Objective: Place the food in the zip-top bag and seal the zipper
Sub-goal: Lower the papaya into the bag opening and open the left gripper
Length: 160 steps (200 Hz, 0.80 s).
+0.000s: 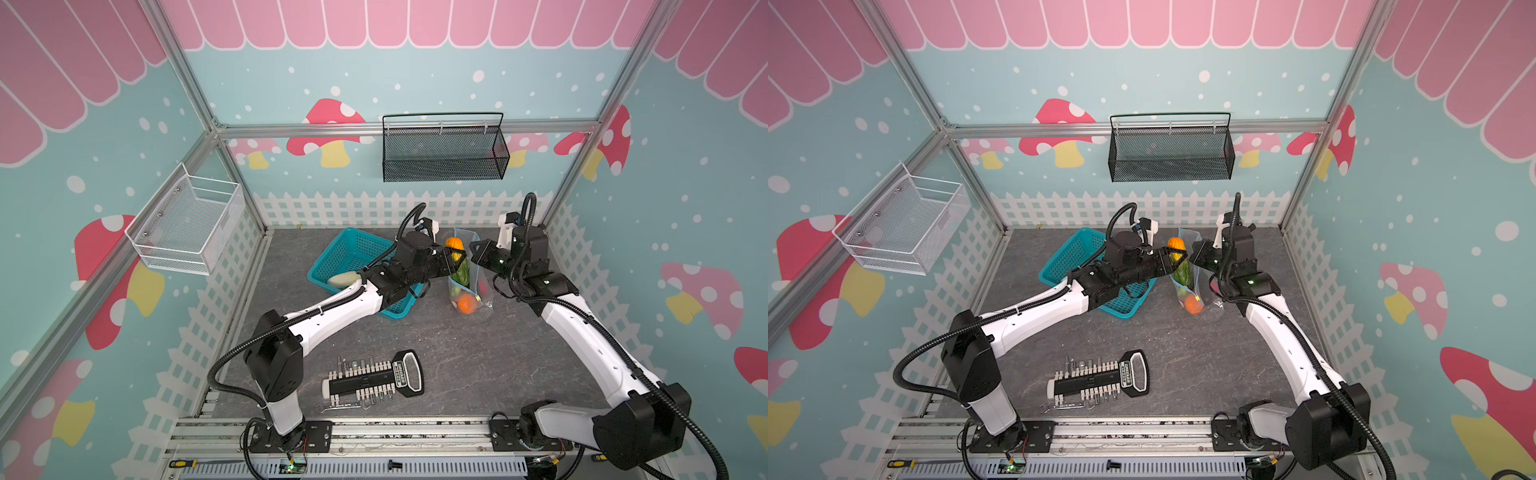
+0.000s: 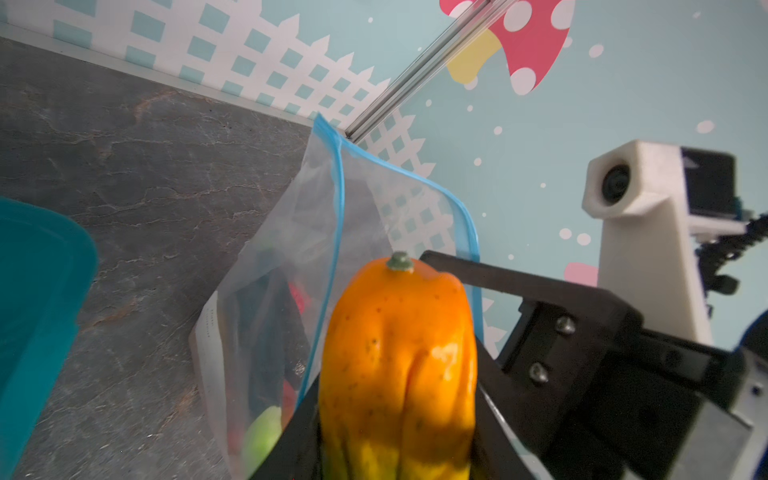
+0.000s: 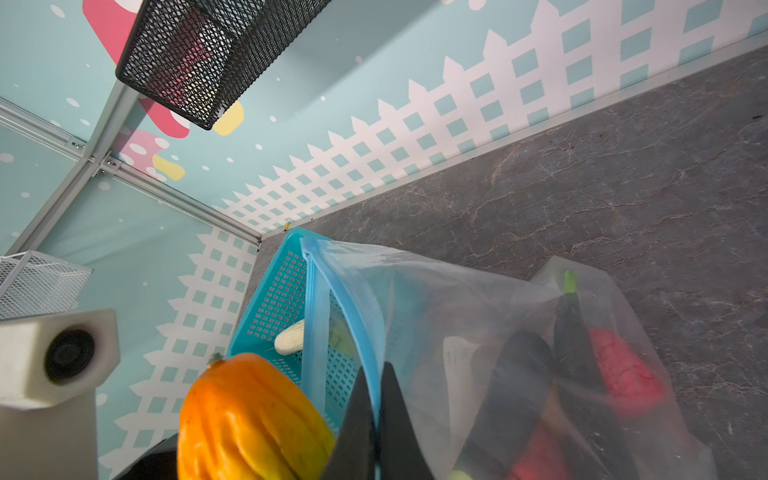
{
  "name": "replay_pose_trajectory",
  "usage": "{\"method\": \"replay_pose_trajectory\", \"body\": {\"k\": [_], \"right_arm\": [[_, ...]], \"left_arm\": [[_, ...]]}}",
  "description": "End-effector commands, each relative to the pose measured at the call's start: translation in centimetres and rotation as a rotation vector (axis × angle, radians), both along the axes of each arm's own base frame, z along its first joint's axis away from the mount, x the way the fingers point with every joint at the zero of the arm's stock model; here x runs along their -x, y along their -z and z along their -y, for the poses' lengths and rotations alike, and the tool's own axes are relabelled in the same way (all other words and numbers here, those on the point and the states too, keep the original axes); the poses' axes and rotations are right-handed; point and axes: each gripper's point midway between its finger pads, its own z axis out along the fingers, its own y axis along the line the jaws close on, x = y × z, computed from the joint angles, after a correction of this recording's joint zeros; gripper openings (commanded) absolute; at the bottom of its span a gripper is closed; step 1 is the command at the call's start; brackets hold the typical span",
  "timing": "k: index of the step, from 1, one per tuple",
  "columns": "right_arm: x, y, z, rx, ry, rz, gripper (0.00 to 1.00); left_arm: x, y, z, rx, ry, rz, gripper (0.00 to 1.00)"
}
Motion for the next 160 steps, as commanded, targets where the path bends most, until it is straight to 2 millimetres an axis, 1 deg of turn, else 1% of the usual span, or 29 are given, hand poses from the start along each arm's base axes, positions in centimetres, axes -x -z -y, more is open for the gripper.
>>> {"method": "replay_pose_trajectory", "body": {"k": [1, 20, 45, 79, 142, 160], "right_arm": [[0.39, -3.24, 0.20, -0.035, 0.004, 0.074, 0.03], [0.40, -3.41, 0.21, -0.034, 0.004, 0.080, 0.03], [0.31, -3.65, 0.19, -0.036, 0.002, 0.086, 0.03], [0.25, -3.64, 0.12, -0.035, -0.001, 0.087, 0.03], [0.20, -3.69, 0.08, -0.034, -0.003, 0.089, 0.03], [0.22, -3.67, 0.07, -0.035, -0.004, 0.088, 0.03]], "left_arm": [[0.16, 0.35, 0.13, -0.078, -0.004, 0.039, 0.32], [0.26, 0.88, 0.46, -0.114, 0.010, 0.043, 0.34], [0.35, 0.92, 0.72, -0.128, 0.021, 0.054, 0.37], [0.31, 0.91, 0.91, -0.137, 0.029, 0.070, 0.47], [0.34, 1.17, 0.64, -0.152, 0.024, 0.074, 0.58], [0.38, 1.00, 0.61, -0.150, 0.025, 0.076, 0.59]]}}
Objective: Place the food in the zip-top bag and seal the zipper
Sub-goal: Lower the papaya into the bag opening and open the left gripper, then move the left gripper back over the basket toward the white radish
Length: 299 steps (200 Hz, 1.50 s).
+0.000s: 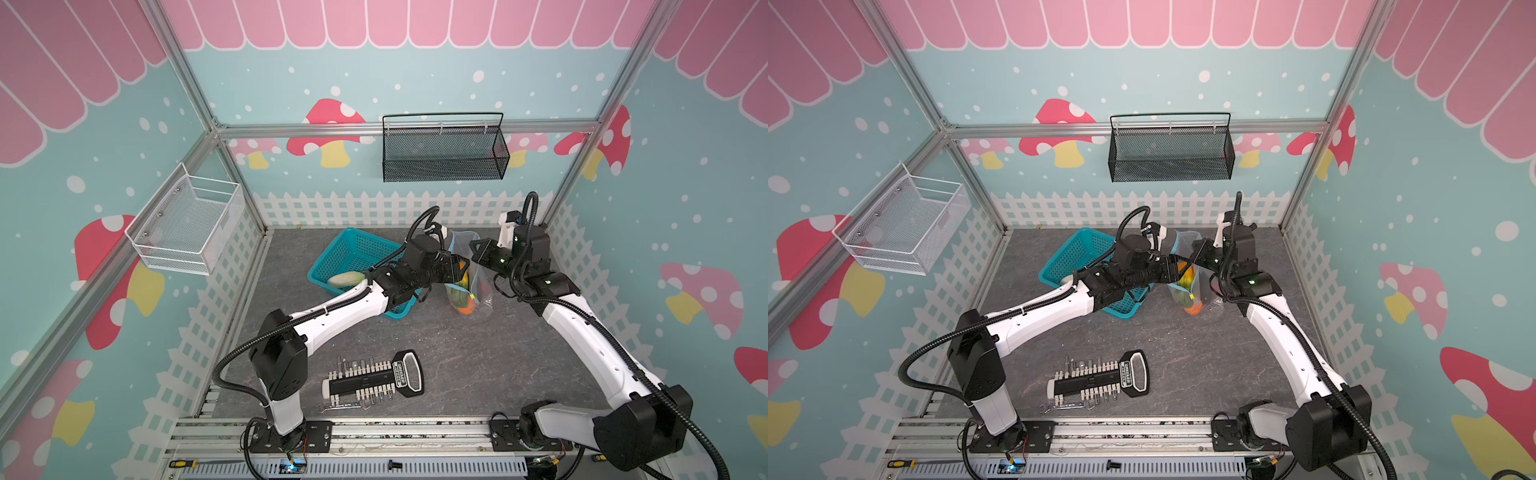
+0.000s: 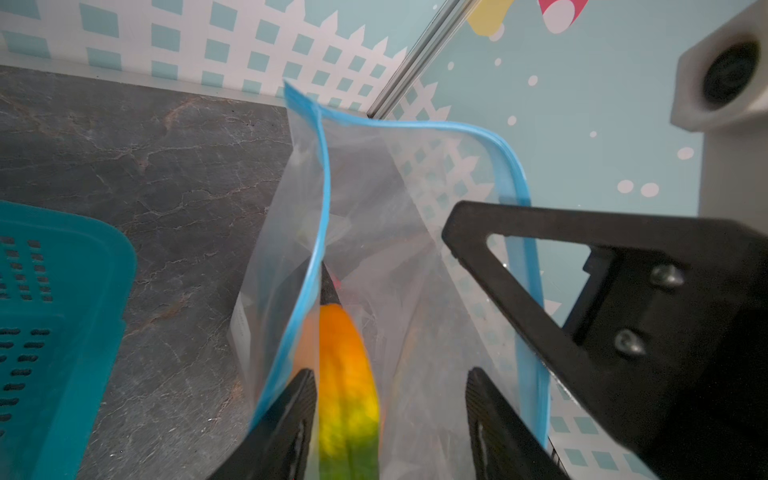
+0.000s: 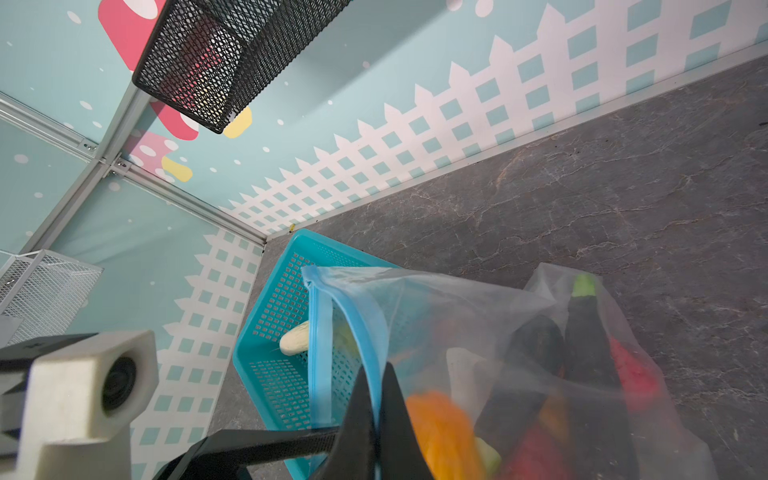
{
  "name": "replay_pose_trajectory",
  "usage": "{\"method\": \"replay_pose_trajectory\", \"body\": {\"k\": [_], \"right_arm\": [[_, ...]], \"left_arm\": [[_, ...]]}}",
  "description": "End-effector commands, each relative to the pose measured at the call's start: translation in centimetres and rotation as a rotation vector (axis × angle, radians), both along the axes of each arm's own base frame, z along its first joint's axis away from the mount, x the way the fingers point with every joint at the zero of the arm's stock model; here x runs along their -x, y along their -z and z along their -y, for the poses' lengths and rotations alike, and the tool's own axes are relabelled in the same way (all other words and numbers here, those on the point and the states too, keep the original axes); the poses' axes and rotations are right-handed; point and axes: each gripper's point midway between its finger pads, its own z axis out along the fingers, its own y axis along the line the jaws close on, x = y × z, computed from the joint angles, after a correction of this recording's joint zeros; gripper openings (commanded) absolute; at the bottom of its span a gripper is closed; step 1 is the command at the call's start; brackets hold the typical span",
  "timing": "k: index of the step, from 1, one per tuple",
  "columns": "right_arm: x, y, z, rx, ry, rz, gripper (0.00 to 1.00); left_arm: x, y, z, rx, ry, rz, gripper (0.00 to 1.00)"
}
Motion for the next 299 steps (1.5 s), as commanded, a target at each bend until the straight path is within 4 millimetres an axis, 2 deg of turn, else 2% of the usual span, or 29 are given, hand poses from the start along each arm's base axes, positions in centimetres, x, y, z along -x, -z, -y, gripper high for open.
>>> {"method": "replay_pose_trajectory", "body": {"k": [1, 38, 64, 77, 89, 115, 135, 166, 188, 212, 217, 220, 228, 249, 299], "right_arm": [[0.1, -3.0, 0.2, -0.029, 0.003, 0.074, 0.03], [0.2, -2.9, 0.2, -0.029, 0.004, 0.075, 0.03], [0.3, -2.7, 0.3, -0.028, 0.007, 0.073, 0.03], [0.4, -2.5, 0.3, -0.029, 0.006, 0.075, 0.03], [0.5, -2.2, 0.3, -0.027, 0.006, 0.073, 0.03], [0.7, -1.9, 0.5, -0.018, 0.010, 0.076, 0.03], [0.8, -1.4, 0.4, -0.021, 0.001, 0.069, 0.03], [0.7, -0.6, 0.1, -0.020, -0.012, 0.055, 0.03], [0.6, -0.5, -0.1, -0.022, -0.020, 0.056, 0.03], [0.4, -0.4, -0.3, -0.026, -0.030, 0.053, 0.03], [0.3, -0.3, -0.3, -0.026, -0.030, 0.051, 0.02], [0.3, -0.4, -0.3, -0.025, -0.030, 0.052, 0.02], [0.3, -0.3, -0.4, -0.025, -0.033, 0.052, 0.02], [0.2, -0.2, -0.5, -0.026, -0.034, 0.050, 0.03], [0.0, -0.1, -0.7, -0.034, -0.042, 0.048, 0.02]], "left_arm": [[0.0, -0.6, 0.1, -0.009, -0.005, 0.018, 0.59], [0.1, -0.7, -0.1, -0.010, -0.009, 0.018, 0.58], [0.0, -1.2, -1.6, -0.053, -0.048, 0.056, 0.59], [-0.2, -1.2, -3.1, -0.117, -0.088, 0.089, 0.61], [-0.7, -1.2, -5.2, -0.194, -0.148, 0.124, 0.63], [-2.4, -1.1, -10.9, -0.305, -0.312, 0.136, 0.75], [-4.1, 0.5, -14.8, -0.348, -0.364, 0.049, 0.80], [-5.6, 2.4, -18.2, -0.421, -0.401, -0.009, 0.89], [-7.0, 5.6, -21.6, -0.484, -0.459, -0.110, 0.99], [-8.5, 9.5, -25.2, -0.508, -0.495, -0.249, 1.00], [-8.5, 10.2, -25.4, -0.515, -0.496, -0.267, 1.00], [-8.9, 10.5, -26.5, -0.516, -0.518, -0.283, 1.00], [-9.2, 11.5, -27.6, -0.523, -0.537, -0.316, 1.00], [-9.4, 13.6, -28.4, -0.495, -0.561, -0.385, 1.00], [-10.9, 16.6, -29.4, -0.479, -0.661, -0.512, 0.99]]}}
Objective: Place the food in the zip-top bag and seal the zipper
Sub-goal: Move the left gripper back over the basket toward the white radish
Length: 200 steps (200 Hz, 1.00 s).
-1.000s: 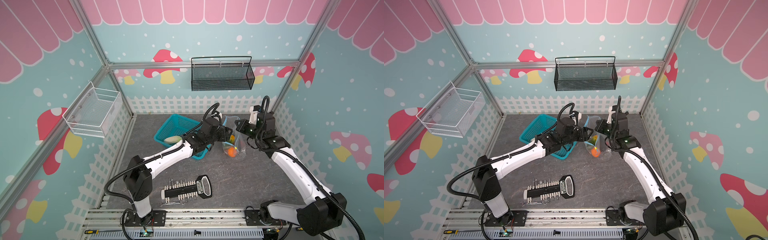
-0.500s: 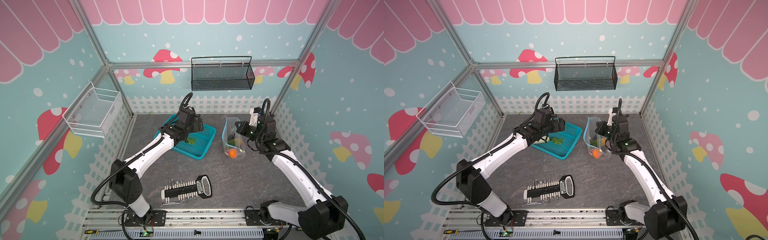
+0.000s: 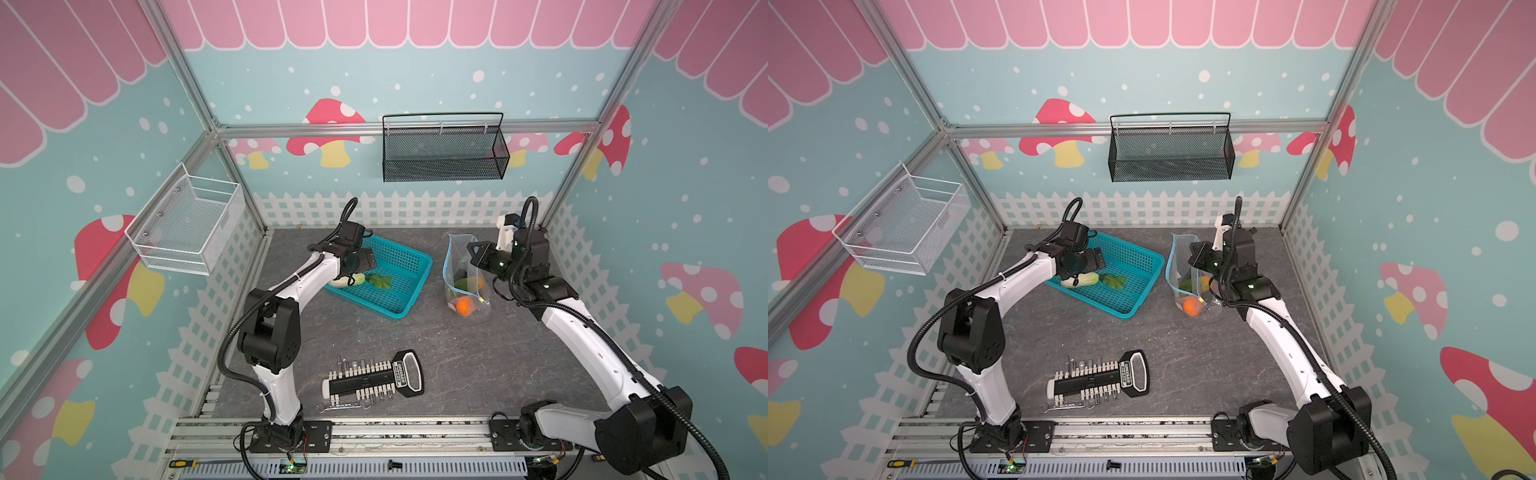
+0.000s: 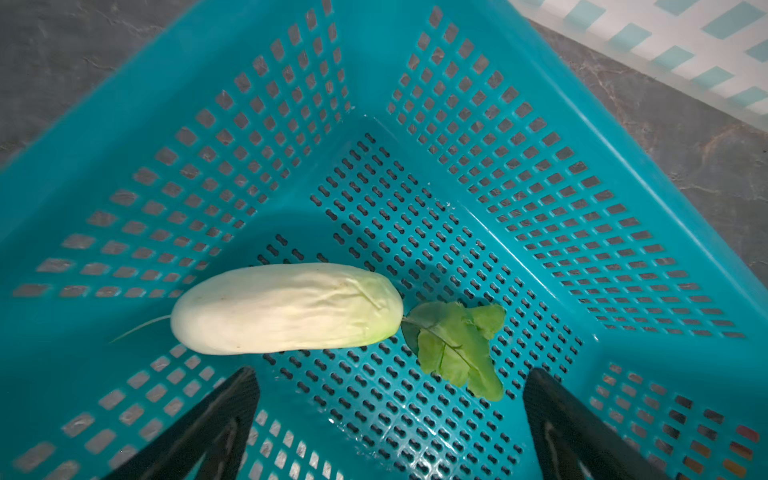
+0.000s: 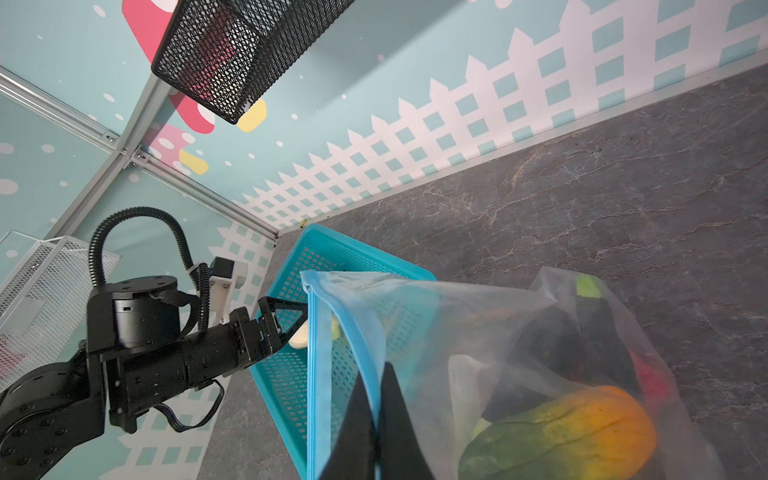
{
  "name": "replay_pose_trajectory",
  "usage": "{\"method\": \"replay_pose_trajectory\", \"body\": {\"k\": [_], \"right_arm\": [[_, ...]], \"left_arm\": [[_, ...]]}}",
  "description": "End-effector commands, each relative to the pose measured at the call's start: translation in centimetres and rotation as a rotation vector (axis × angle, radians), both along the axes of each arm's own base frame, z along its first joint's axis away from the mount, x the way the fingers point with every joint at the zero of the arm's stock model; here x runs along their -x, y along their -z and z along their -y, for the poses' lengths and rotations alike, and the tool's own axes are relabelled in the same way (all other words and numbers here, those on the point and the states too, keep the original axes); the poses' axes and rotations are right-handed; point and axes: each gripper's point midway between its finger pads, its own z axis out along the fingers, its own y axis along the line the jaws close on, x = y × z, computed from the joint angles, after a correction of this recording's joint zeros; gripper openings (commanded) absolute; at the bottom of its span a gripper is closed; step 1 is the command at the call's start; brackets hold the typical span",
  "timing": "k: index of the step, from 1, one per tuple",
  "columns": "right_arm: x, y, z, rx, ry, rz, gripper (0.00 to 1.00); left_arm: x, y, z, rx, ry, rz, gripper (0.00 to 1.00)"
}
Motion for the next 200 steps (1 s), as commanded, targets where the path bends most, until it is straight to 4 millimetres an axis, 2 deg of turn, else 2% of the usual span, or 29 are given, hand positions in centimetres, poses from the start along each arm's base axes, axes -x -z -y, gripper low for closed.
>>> {"method": "replay_pose_trajectory", "body": {"k": [1, 56, 114, 166, 200], "right_arm": [[-0.4, -0.6, 0.0, -0.013, -0.001, 0.027, 0.02], [-0.4, -0.5, 0.1, -0.010, 0.005, 0.024, 0.02], [-0.6, -0.4, 0.0, -0.011, 0.005, 0.019, 0.02], [-0.6, -0.3, 0.0, -0.011, 0.006, 0.017, 0.02], [-0.7, 0.0, -0.1, -0.015, 0.001, 0.010, 0.02]], "left_arm": [[-0.4, 1.3, -0.4, 0.029, -0.080, -0.061, 0.99], [-0.8, 3.3, -1.3, 0.048, -0.148, -0.102, 0.94], [-1.3, 5.2, -1.8, 0.060, -0.175, -0.140, 0.94], [-2.7, 5.0, -1.4, 0.077, -0.159, -0.125, 0.92], [-3.5, 5.2, -0.1, 0.099, -0.134, -0.124, 0.92]]}}
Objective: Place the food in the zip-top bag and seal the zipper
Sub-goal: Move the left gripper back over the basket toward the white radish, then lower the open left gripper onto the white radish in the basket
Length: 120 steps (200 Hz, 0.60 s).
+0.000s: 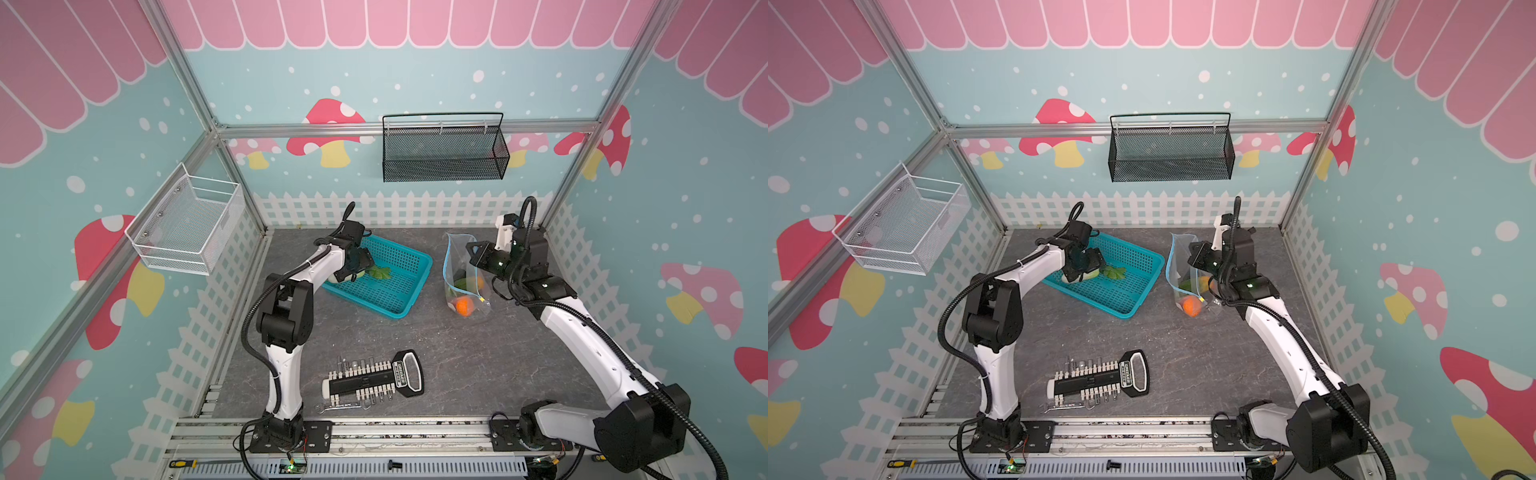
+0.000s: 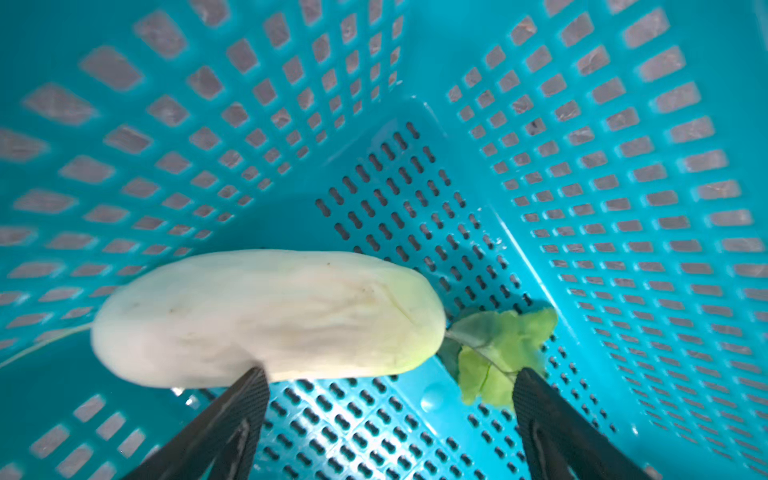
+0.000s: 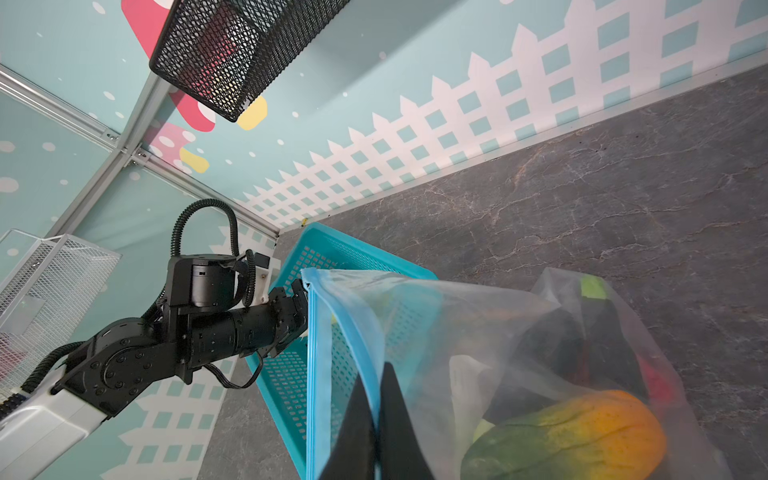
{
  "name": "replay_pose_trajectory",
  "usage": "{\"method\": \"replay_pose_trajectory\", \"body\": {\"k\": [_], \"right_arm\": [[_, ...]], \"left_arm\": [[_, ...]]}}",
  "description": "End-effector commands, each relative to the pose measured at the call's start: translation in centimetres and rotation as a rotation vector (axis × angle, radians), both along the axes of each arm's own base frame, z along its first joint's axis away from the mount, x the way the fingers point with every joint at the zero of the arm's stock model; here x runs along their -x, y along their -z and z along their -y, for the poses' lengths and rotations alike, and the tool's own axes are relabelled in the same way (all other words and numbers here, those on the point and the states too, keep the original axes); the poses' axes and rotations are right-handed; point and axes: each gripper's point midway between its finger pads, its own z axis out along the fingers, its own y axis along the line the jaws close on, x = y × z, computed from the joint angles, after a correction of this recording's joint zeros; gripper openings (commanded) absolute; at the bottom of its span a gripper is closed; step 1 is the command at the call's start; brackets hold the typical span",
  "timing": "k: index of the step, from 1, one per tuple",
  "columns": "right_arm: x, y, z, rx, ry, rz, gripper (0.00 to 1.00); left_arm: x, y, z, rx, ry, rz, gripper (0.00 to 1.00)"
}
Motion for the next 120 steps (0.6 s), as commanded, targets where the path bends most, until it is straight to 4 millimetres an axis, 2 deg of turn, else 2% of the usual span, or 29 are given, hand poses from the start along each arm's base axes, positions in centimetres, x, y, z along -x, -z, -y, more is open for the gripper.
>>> {"method": "replay_pose_trajectory", "body": {"k": [1, 22, 81, 101, 120], "right_arm": [[-0.5, -0.3, 0.0, -0.014, 0.004, 0.012, 0.02], [-0.4, -0.4, 0.1, -0.014, 0.006, 0.015, 0.02], [-0.5, -0.3, -0.2, -0.021, -0.004, 0.016, 0.02], [-0.4, -0.4, -0.2, -0.024, -0.008, 0.018, 0.02], [-0.2, -0.5, -0.2, -0.024, -0.008, 0.021, 0.02]], "left_arm": [[-0.6, 0.6, 0.8, 0.026, 0.003, -0.013, 0.92], [-1.1, 0.4, 1.5, 0.021, 0.036, -0.001, 0.91], [-0.6, -2.0, 0.3, 0.009, -0.043, 0.078, 0.92], [-1.4, -3.7, 0.4, -0.055, 0.049, 0.135, 0.92], [-2.3, -5.5, 0.8, -0.168, 0.246, 0.192, 0.90]]}}
